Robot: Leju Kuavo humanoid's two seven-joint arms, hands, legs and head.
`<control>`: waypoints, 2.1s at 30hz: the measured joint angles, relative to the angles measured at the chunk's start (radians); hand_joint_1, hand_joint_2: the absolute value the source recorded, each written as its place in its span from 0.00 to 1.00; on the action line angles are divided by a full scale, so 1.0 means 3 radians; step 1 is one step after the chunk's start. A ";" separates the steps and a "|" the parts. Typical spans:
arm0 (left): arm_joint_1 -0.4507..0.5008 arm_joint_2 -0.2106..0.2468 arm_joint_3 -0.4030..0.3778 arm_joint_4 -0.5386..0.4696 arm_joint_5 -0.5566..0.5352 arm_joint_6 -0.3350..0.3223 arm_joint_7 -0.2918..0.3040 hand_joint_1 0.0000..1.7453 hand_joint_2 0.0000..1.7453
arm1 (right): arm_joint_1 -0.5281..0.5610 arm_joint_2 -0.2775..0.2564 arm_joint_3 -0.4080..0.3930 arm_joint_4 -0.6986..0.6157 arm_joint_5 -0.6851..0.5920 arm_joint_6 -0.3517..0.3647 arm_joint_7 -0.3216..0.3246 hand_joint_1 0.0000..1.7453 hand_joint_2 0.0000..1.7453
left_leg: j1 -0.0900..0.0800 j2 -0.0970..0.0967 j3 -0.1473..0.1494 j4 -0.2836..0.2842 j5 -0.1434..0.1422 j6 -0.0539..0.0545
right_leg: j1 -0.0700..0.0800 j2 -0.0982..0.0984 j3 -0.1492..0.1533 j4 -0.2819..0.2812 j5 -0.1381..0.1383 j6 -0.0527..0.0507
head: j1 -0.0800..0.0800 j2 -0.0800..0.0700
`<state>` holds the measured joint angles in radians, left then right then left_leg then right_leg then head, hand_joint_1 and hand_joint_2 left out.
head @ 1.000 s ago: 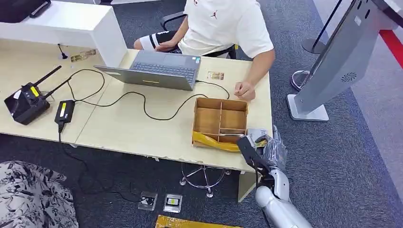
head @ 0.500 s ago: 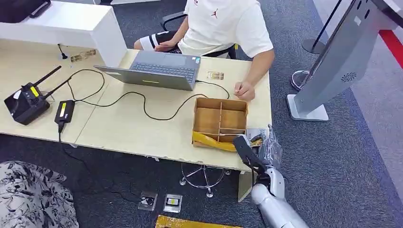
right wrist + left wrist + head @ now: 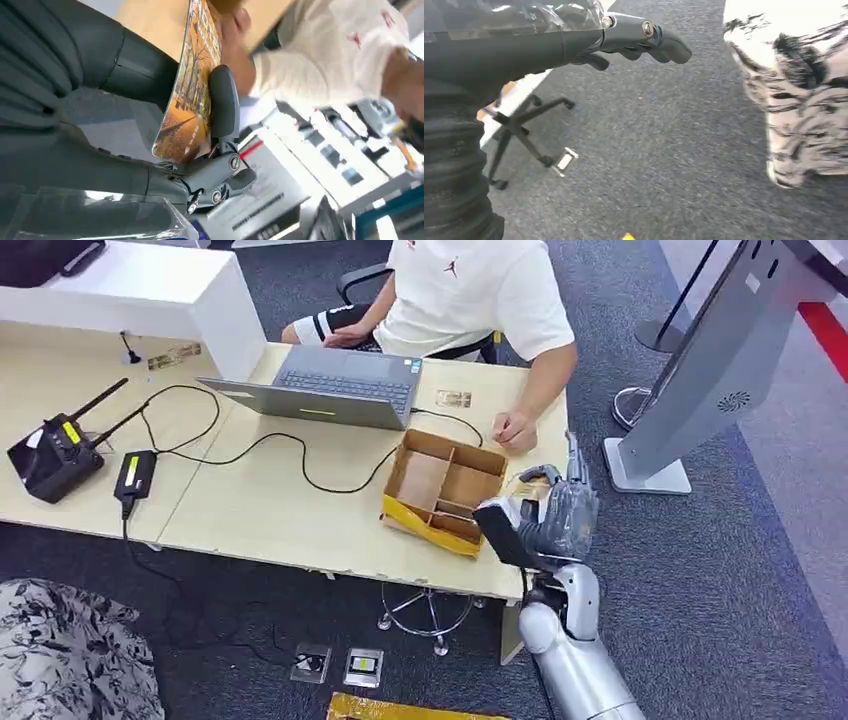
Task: Pass the card to the sensor for recognition and then transmit it.
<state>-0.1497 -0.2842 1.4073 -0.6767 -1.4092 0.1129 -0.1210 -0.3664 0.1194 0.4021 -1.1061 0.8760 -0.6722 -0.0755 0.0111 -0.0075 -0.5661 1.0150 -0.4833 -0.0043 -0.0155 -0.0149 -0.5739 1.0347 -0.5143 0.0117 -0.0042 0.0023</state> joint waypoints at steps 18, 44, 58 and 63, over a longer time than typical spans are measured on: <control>0.0001 0.0047 -0.0001 0.0116 -0.0009 0.0000 -0.0311 0.00 1.00 | -0.0284 -0.0099 0.0457 -0.1216 0.0941 0.0803 0.0885 1.00 1.00 | 0.0002 -0.0003 -0.0005 -0.0001 0.0001 -0.0001 | 0.0002 -0.0003 0.0001 0.0002 0.0000 0.0000 | 0.0001 0.0000; -0.0004 0.0103 -0.0001 0.0395 0.0244 0.0000 -0.0622 0.00 1.00 | -0.1245 -0.0044 0.1160 0.0920 0.1156 0.0804 0.1495 0.00 1.00 | 0.0001 -0.0015 -0.0006 0.0000 0.0002 0.0000 | 0.0001 -0.0008 -0.0001 0.0000 0.0000 0.0000 | 0.0001 0.0000; -0.0004 0.0130 -0.0001 0.0404 0.0158 0.0000 -0.0215 0.00 1.00 | -0.0784 -0.0172 0.1214 0.0018 0.0817 0.0339 0.0894 0.00 1.00 | 0.0002 -0.0009 -0.0006 0.0000 0.0000 -0.0001 | 0.0002 -0.0003 -0.0003 -0.0001 -0.0001 -0.0001 | 0.0000 0.0000; -0.0003 0.0130 -0.0001 0.0365 0.0088 0.0000 -0.0049 0.00 1.00 | -0.0466 -0.0238 0.1355 -0.0456 0.0813 0.0619 0.0821 0.00 1.00 | 0.0002 -0.0009 -0.0006 0.0000 0.0000 -0.0001 | 0.0002 -0.0004 -0.0002 -0.0001 -0.0001 -0.0001 | 0.0001 0.0000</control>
<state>-0.1506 -0.2453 1.4069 -0.5672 -1.3828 0.1129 -0.1358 -0.5062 0.0481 0.8087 -1.2428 1.1200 -0.4864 0.1709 0.0117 -0.0103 -0.5678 1.0150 -0.4833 -0.0046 -0.0149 -0.0160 -0.5744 1.0344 -0.5147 0.0113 -0.0038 0.0023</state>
